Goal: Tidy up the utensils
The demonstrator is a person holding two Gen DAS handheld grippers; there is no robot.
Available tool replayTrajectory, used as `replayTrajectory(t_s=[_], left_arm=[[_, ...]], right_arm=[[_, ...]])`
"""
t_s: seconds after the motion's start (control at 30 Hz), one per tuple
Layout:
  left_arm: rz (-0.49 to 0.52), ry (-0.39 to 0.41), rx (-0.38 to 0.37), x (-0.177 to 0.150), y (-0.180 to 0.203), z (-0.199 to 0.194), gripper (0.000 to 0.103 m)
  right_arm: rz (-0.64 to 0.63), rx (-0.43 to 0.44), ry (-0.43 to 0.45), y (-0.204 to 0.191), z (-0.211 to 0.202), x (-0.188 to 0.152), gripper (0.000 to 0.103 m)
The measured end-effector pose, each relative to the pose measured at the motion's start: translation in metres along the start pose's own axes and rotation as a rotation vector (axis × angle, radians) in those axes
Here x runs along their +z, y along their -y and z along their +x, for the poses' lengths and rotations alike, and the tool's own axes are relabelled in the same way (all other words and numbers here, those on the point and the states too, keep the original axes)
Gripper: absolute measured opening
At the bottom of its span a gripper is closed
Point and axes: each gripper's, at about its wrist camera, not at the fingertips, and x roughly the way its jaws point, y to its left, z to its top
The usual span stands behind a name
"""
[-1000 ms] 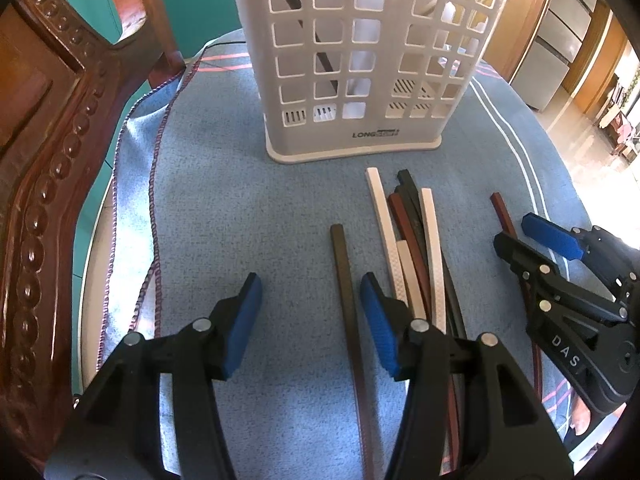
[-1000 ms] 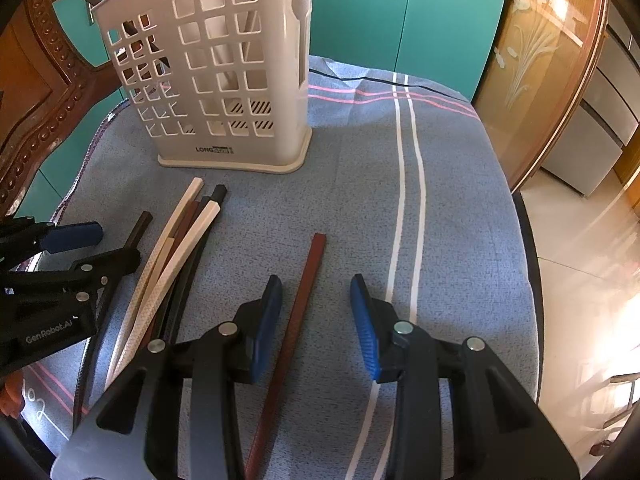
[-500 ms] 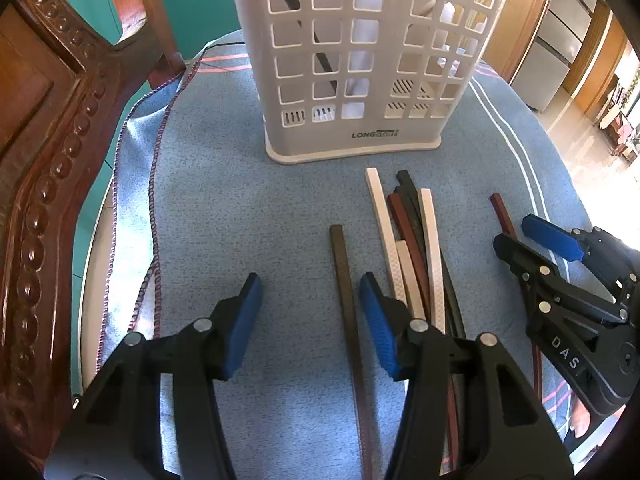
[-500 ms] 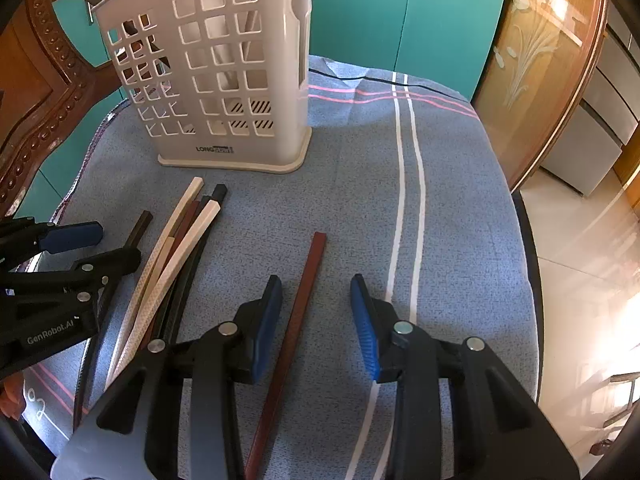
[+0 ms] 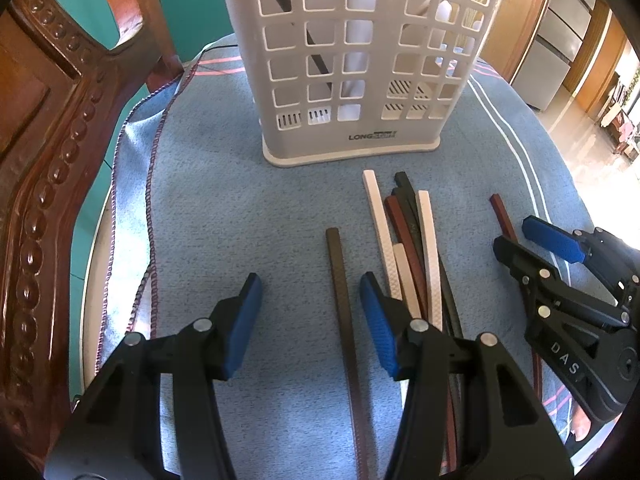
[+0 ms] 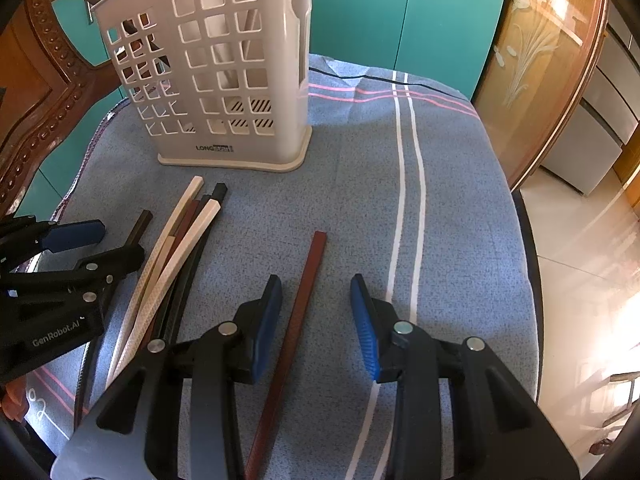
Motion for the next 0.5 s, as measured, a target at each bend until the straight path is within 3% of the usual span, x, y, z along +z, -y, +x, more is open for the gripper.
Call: replayTrajectory(t_s=[0.07,0.13,0.17,0.23,0.33,0.5], left_arm=[[0.0,0.002,-0.008,0.001,0.001,0.0,0.049],[0.008,0.009,-0.017,0.0,0.004,-0.001,0.031],[0.01,0.011,-0.023,0.001,0.005,-0.001,0.027],[0.002,0.016,-0.029,0.002,0.006,-0.001,0.009],[-0.048,0.034,-0.042,0.003,0.0,-0.003,0.008],[-0.049,0.113,-0.063,0.009,0.003,-0.018,0.007]], right_arm=[[-0.003,0.001,0.0,0.0,0.0,0.0,0.037],[-0.004,0.024,0.002,0.0,-0.001,0.0,0.017],[-0.007,0.04,0.002,-0.001,-0.002,0.0,0.012],[-0.01,0.042,0.004,-0.002,-0.003,-0.001,0.011],[0.001,0.056,0.005,-0.002,-0.004,-0.001,0.009],[0.042,0.094,0.034,0.005,-0.01,0.002,0.007]])
